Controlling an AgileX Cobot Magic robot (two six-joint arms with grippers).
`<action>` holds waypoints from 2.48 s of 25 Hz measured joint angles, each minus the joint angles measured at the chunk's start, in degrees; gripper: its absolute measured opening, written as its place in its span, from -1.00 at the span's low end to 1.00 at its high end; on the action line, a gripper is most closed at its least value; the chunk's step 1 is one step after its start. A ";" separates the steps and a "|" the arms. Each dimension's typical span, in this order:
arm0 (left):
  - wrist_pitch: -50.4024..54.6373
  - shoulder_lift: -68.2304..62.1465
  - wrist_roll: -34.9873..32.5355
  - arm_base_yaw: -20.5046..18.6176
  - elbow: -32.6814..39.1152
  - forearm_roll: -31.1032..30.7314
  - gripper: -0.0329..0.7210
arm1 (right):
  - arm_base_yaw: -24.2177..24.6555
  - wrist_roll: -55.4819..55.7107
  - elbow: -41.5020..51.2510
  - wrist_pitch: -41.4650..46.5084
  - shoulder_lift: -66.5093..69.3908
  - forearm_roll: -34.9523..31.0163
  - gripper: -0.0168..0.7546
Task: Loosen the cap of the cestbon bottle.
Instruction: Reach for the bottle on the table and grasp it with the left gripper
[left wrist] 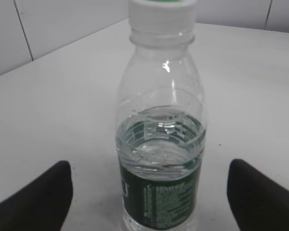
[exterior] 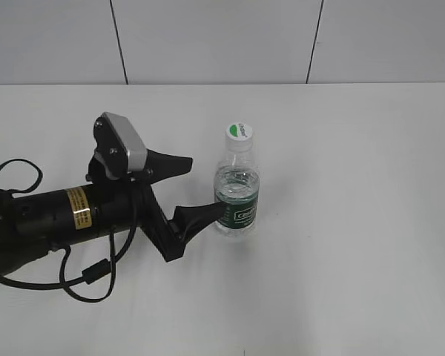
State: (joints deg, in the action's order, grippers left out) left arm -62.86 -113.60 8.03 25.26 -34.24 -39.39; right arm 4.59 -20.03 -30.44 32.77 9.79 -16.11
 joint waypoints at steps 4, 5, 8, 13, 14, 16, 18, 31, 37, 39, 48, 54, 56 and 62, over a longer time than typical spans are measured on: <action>0.25 -1.67 0.00 -0.13 -2.51 -2.65 0.65 | 0.00 0.00 0.00 0.00 0.00 0.00 0.55; 0.25 -2.40 0.37 -0.13 -3.46 -3.88 0.65 | 0.00 0.00 0.00 0.00 0.00 0.00 0.55; 0.25 -4.86 0.96 -0.13 -5.85 -7.14 0.65 | 0.00 -0.04 0.00 0.00 0.00 0.00 0.55; 0.25 -7.18 2.04 -0.13 -9.16 -7.72 0.65 | 0.00 -0.04 0.00 0.00 0.00 0.00 0.55; 0.12 -7.57 2.47 -0.13 -9.83 -7.84 0.65 | 0.00 -0.04 0.00 0.00 0.00 0.00 0.55; 0.05 -8.34 3.48 -0.13 -10.70 -7.85 0.65 | 0.00 -0.04 0.00 0.00 0.00 0.00 0.55; 0.10 -8.84 3.75 -0.13 -11.28 -7.91 0.65 | 0.00 -0.04 0.00 0.00 0.27 0.00 0.55; 2.46 -9.75 4.96 -0.13 -14.49 -9.96 0.65 | 0.00 -0.04 0.00 -4.33 7.01 0.00 0.55; 1.25 -12.51 5.20 -0.13 -14.55 -10.07 0.65 | 0.00 -0.04 0.00 -5.09 8.22 0.00 0.55; 0.99 -12.95 5.39 -0.13 -15.19 -10.18 0.65 | 0.00 -0.04 0.00 -5.09 8.53 0.00 0.55; 0.88 -13.85 6.28 1.45 -17.73 -10.55 0.65 | 0.00 -0.04 0.00 -5.16 9.04 -0.02 0.55; 0.85 -14.47 6.28 1.50 -17.83 -10.55 0.62 | 0.00 -0.04 0.00 -5.40 9.08 -0.07 0.55; 1.04 -14.47 6.28 1.50 -17.83 -10.71 0.50 | 0.00 -0.04 0.00 -5.47 9.08 -0.07 0.55; 1.49 -14.47 6.34 1.50 -17.94 -15.55 0.18 | 0.00 -0.04 0.00 -5.51 9.08 -0.07 0.55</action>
State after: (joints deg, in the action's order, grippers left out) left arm -61.37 -128.07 14.37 26.76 -52.18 -54.94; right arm 4.59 -20.07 -30.44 27.26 18.87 -16.18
